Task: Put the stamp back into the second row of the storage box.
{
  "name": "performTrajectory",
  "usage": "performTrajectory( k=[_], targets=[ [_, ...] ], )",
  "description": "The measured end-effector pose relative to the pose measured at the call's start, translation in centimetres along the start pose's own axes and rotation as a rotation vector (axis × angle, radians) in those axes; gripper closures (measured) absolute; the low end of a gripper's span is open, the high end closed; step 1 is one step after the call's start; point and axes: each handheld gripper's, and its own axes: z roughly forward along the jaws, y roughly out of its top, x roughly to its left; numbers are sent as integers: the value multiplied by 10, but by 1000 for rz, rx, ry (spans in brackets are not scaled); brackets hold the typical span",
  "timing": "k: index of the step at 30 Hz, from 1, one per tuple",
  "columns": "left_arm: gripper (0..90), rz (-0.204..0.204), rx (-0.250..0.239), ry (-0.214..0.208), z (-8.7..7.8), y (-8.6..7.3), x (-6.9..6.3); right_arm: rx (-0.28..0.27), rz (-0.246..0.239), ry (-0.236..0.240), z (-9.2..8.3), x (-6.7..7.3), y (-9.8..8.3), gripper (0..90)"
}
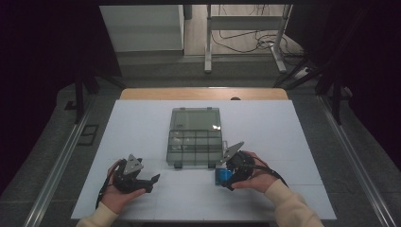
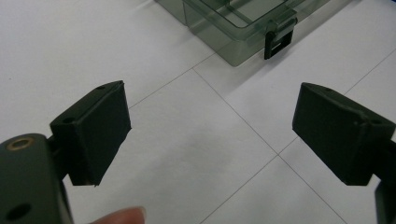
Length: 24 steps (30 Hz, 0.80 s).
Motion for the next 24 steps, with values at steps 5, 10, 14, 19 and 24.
performTrajectory(
  k=[5, 10, 14, 19, 24],
  targets=[
    [116, 1, 1, -3, 0, 0, 0, 32, -23, 12, 8, 2, 2, 163],
    [117, 6, 2, -4, 0, 0, -1, 62, -34, 21, 17, 3, 2, 263],
    [117, 6, 1, -4, 0, 0, -1, 57, -48, 21, 16, 3, 3, 343],
    [117, 6, 0, -5, 0, 0, -1, 46, -62, 27, 14, 1, 2, 408],
    [117, 6, -1, -6, 0, -1, 0, 30, -88, 29, 11, 0, 2, 410]
  ],
)
